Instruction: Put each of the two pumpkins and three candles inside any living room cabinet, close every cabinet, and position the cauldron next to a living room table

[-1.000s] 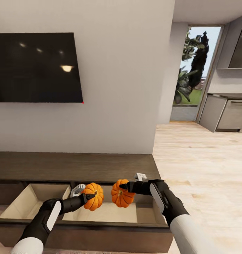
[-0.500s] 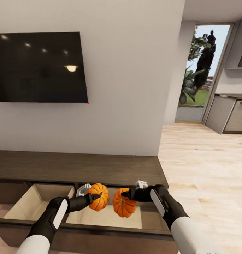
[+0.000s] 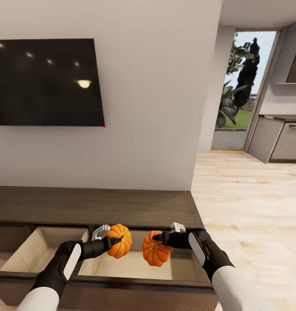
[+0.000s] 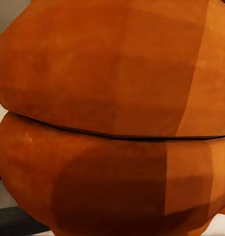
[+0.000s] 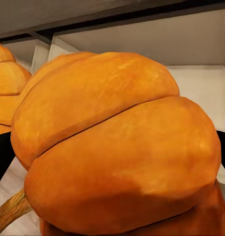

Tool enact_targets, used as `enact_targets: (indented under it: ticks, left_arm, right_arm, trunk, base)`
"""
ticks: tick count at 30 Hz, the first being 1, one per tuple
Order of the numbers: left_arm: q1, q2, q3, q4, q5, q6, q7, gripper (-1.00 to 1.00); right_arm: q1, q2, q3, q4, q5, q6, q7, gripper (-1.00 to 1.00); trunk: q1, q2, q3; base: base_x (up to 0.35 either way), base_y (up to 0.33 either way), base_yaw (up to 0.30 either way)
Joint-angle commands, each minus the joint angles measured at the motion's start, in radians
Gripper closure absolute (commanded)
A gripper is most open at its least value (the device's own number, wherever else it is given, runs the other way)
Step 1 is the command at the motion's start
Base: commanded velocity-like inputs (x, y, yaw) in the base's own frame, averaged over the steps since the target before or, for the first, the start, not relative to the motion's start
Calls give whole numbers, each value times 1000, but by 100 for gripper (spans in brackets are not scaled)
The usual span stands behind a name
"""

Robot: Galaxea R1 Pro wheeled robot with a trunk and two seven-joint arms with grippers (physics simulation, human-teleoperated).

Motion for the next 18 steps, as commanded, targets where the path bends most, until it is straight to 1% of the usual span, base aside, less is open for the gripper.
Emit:
enact_targets:
  ticks: [1, 4, 6, 11, 12, 13, 15, 18]
  left_arm:
    - [0, 0, 2, -1, 3, 7, -2, 100]
    - [-1, 2, 1, -1, -2, 7, -1, 100]
    - [0, 2, 1, -1, -3, 7, -3, 100]
    - [0, 2, 0, -1, -3, 27, -6, 100]
    - [-1, 2, 0, -1, -3, 30, -6, 100]
    - [-1, 2, 1, -1, -3, 38, -6, 100]
    - [-1, 2, 2, -1, -2, 48, -7, 100]
    - [-1, 1, 1, 4, -2, 54, -5, 100]
  right_arm:
    - [-1, 0, 0, -1, -4, 5, -2, 100]
    - [-1, 1, -2, -1, -4, 4, -3, 100]
    - [-1, 1, -2, -4, -3, 0, -3, 100]
    - [-2, 1, -2, -5, -1, -33, -14, 100]
    - [-3, 1, -1, -4, -1, -36, -25, 100]
    - [-4, 3, 0, -2, -3, -40, -77, 100]
    - [-5, 4, 1, -1, -6, -40, -124, 100]
    - [-5, 7, 2, 1, -5, -37, -161, 100]
  trunk:
    - [0, 0, -1]
    - [0, 0, -1]
    - [0, 0, -1]
    - [0, 0, -1]
    - [0, 0, -1]
    - [0, 0, -1]
    - [0, 0, -1]
    - [0, 0, -1]
  base:
    - [0, 0, -215]
    - [0, 0, -239]
    - [0, 0, -147]
    - [0, 0, -57]
    - [0, 0, -22]
    - [0, 0, -11]
    - [0, 0, -7]
    - [0, 0, -3]
